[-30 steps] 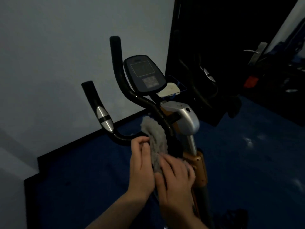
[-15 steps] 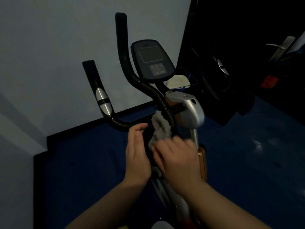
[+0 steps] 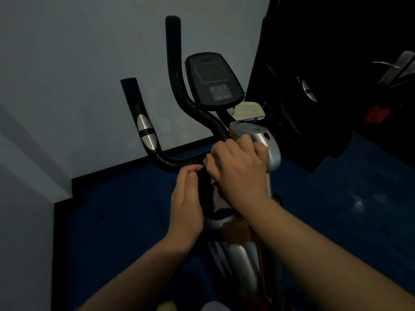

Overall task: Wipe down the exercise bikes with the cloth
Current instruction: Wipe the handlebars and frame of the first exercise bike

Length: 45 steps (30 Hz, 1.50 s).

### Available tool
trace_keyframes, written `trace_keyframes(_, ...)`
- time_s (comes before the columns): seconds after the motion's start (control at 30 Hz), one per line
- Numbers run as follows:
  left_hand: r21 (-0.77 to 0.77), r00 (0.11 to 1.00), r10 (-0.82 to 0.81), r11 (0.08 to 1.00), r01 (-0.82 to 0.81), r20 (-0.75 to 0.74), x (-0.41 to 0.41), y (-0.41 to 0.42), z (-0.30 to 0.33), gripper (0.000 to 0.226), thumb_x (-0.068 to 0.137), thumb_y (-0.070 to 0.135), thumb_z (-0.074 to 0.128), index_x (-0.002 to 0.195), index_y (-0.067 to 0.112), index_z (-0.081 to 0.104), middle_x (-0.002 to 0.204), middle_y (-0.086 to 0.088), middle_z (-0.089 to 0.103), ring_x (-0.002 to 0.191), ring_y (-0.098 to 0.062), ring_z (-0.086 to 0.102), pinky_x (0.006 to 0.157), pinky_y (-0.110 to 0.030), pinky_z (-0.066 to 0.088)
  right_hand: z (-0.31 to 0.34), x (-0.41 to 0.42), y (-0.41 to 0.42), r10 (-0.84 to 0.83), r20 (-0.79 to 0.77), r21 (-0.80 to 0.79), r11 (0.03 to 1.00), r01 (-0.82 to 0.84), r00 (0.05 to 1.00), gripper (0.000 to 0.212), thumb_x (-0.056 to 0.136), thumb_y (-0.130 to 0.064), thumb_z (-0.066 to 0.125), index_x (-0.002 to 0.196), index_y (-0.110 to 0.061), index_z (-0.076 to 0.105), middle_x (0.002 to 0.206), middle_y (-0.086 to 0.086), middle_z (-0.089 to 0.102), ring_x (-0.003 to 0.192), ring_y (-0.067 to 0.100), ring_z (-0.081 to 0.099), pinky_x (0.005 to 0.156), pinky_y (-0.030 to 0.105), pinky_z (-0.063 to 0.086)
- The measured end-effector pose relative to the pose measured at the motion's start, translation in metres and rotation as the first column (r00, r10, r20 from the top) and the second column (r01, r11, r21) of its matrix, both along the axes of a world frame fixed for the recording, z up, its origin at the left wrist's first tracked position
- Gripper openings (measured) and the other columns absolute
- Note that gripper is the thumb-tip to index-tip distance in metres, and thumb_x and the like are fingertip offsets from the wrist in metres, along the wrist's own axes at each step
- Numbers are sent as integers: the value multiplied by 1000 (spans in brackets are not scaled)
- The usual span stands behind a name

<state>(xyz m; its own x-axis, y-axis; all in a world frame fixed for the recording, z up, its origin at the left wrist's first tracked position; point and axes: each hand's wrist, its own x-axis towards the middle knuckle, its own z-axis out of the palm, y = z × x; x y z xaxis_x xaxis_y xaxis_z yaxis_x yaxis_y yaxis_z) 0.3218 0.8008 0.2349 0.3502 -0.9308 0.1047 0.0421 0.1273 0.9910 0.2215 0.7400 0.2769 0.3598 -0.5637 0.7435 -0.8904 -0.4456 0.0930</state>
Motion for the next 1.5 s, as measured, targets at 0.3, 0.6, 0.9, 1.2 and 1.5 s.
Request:
trace_keyframes(0.3,121,992,-92,989,82,83,15,-9,15,23,97,20,47,91,32,66,86,12,69,75,4,63,59,-10,48,8,-44,26,127,373,147,970,-194,919,10,89,-32,50,84,-25,56,77,-13,52,78,9,42,73,28,23)
trace_keyframes(0.6,224,959,-124,972,66,256,10,-26,20,20,99,27,43,89,35,58,89,10,64,73,8,58,62,-19,39,-10,-17,20,-73,389,549,819,-168,918,40,96,-47,28,96,-20,58,89,-1,58,84,15,54,69,35,44)
trace_keyframes(0.9,168,933,-96,985,39,346,8,-25,21,22,100,25,42,85,36,54,79,7,61,59,8,53,51,-8,40,-5,-8,5,-189,226,567,824,29,956,39,99,-48,26,93,-20,52,82,1,64,73,20,62,52,32,37)
trace_keyframes(1.2,162,964,-63,986,21,257,7,-27,20,22,100,21,44,87,31,58,84,9,63,65,11,57,51,-5,42,-4,-15,-2,-108,325,609,784,-120,940,33,98,-49,32,102,-21,49,86,1,65,78,21,62,57,33,41)
trace_keyframes(1.5,164,983,-40,986,10,180,6,-26,20,24,99,19,46,83,29,61,80,8,64,62,10,57,51,-5,41,-20,-21,21,-76,459,529,824,-203,885,32,96,-51,30,115,-31,46,96,-4,63,84,15,60,65,36,50)
